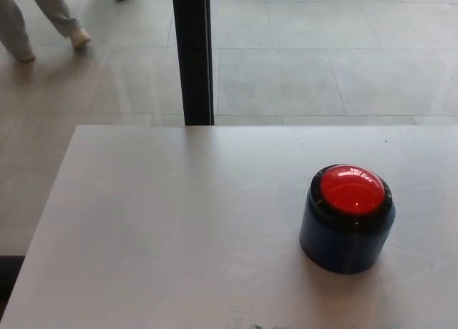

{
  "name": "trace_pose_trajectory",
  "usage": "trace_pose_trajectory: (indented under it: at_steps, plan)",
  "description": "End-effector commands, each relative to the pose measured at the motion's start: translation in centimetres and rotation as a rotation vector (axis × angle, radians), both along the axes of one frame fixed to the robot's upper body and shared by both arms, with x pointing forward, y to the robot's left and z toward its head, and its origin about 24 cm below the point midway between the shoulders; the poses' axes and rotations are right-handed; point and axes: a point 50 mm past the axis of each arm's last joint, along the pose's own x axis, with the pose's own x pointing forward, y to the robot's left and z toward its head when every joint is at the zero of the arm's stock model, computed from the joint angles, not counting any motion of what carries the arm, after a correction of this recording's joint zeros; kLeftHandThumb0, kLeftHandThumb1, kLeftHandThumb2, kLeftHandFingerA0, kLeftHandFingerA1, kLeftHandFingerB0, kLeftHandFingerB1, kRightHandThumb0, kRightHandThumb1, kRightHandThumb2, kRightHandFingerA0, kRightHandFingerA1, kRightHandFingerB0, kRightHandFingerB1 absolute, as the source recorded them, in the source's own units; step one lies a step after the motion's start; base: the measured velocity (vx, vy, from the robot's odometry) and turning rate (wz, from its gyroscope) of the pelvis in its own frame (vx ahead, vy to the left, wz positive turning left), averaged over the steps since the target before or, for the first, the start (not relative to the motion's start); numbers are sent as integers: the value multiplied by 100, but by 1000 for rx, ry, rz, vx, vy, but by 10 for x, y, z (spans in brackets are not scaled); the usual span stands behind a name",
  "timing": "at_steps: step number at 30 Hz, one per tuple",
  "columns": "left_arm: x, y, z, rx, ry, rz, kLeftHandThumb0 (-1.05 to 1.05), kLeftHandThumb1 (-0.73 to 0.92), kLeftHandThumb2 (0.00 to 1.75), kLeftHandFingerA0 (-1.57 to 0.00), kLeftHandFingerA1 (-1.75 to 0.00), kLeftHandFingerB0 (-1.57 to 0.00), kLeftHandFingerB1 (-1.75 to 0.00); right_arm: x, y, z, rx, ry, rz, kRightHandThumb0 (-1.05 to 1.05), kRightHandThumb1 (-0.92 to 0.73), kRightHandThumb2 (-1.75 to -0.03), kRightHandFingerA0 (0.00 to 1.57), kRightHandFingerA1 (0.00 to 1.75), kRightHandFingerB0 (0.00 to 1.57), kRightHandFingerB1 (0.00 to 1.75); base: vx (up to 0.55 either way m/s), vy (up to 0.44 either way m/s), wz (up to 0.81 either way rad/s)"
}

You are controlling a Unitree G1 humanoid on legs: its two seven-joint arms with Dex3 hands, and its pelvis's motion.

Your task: The robot uses its right hand to press the red button kept in the middle of the desk

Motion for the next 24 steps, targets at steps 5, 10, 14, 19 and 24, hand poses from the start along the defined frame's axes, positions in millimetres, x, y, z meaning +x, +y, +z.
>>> trace_pose_trajectory:
  at_steps: [5,10,14,19,24]
  plan:
    - [-1,6,6,28,-23,-14,-50,51,56,-85,-60,-76,-51,28,64,2,-78,-40,267,-16,-42,-138,102,175,86,163,0,0,0]
    - [0,7,7,37,-19,-10,-53,50,56,-87,-63,-80,-51,42,116,7,-179,-2,407,-22,-41,-133,101,175,84,163,0,0,0]
    - [-1,8,7,42,-3,-12,-52,50,56,-88,-60,-82,-50,48,136,2,-221,47,489,-23,-38,-142,99,175,82,164,0,0,0]
    - [-2,8,7,53,11,-39,-54,53,57,-83,-58,-79,-51,53,155,-30,-271,153,545,-22,-36,-144,100,175,82,164,0,0,0]
    - [-1,8,8,46,-5,-33,-52,52,56,-86,-61,-80,-52,58,164,-67,-268,287,565,-13,-39,-142,97,175,76,174,0,0,0]
